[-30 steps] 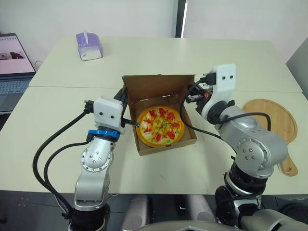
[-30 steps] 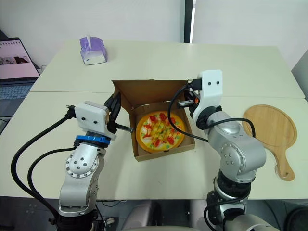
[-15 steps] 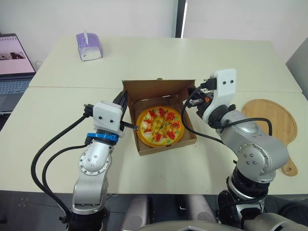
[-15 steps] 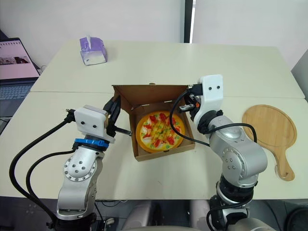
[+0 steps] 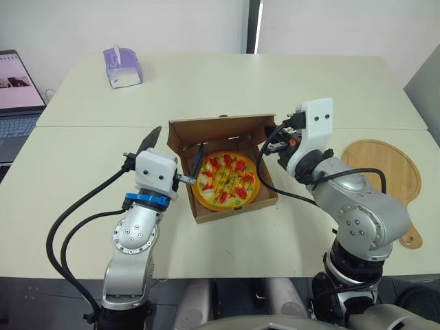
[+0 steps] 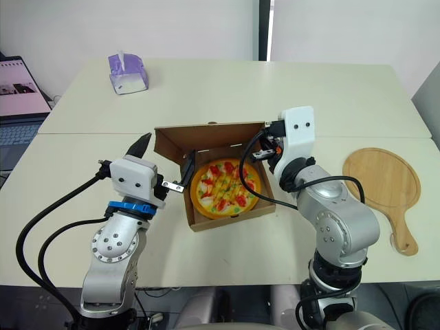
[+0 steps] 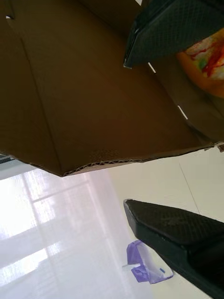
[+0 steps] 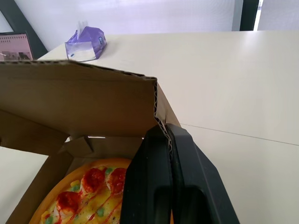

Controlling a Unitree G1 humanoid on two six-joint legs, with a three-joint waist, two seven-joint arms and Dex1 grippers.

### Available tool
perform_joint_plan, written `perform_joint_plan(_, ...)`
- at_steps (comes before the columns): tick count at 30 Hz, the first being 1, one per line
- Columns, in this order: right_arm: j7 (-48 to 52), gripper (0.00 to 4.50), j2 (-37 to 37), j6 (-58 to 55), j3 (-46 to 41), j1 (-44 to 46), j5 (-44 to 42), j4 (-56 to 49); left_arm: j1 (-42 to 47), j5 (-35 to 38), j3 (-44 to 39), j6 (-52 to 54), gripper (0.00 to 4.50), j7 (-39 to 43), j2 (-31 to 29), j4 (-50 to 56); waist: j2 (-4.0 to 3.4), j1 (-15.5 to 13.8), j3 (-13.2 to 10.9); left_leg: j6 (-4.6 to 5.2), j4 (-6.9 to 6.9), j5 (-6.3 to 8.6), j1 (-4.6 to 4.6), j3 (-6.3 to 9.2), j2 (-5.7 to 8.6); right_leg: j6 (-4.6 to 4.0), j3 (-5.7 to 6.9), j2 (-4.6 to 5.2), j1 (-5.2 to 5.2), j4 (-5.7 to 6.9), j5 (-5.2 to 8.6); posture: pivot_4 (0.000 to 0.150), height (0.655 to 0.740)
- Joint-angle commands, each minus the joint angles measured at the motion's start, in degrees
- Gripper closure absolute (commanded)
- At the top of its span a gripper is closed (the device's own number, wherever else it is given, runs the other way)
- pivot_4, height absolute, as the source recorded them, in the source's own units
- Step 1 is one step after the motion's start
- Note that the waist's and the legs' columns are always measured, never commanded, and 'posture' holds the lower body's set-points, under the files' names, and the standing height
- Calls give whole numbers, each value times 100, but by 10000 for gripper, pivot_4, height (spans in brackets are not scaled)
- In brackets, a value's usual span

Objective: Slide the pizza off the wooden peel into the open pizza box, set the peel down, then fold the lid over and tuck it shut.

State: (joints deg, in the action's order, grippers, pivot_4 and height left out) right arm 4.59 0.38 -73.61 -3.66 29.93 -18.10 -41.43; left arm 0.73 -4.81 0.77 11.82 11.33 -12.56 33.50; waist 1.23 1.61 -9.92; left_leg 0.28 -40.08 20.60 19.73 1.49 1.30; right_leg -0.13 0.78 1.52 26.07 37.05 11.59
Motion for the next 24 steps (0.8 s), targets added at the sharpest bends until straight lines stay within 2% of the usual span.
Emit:
perform_joint_plan(1, 71, 45000, 15, 38, 106, -2, -149, -52, 17, -117, -48, -84, 269, -110, -15, 211, 0, 0, 0, 0, 0, 0, 0, 0, -1, 0, 0, -1, 1, 0, 0, 1500, 7400)
perform_joint_plan(5, 66, 45000, 9, 39, 99, -10, -149, -54, -51, -129, -121, -68, 269, -171, -12, 296, 0, 1, 0, 0, 0, 0, 0, 0, -1, 0, 0, -1, 1, -1, 0, 1500, 7400)
perform_joint_plan(6, 66, 45000, 7, 42, 98, -12, -148, -51, -84, -131, -121, -81, 2025, -164, -16, 330, 0, 1, 0, 0, 0, 0, 0, 0, -1, 0, 0, -1, 1, -1, 0, 1500, 7400)
perform_joint_plan(9, 63, 45000, 8, 52, 107, -22, -147, -48, -156, -137, -85, -69, 9439, -157, 3, 413, 0, 2, 0, 0, 0, 0, 0, 0, -1, 0, 0, -1, 1, -1, 0, 1500, 7400)
perform_joint_plan(19, 76, 45000, -11, 100, 129, -22, -155, -5, -158, -153, -58, -9, 42812, -206, 66, 467, 0, 2, 0, 0, 0, 0, 0, 0, -1, 0, -1, -1, 1, -1, 0, 1500, 7400)
perform_joint_plan(20, 81, 45000, -11, 98, 131, -23, -161, -7, -152, -148, -59, -6, 44924, -211, 67, 462, 0, 2, 0, 0, 0, 0, 1, 0, -1, 0, -1, -1, 1, -1, 0, 1500, 7400)
perform_joint_plan(24, 85, 45000, -28, 72, 157, -26, -168, -25, -148, -133, -61, 32, 44924, -224, 79, 464, 0, 3, 0, 0, 0, 0, 0, 0, -1, 0, -1, -1, 1, -1, 0, 1500, 7400)
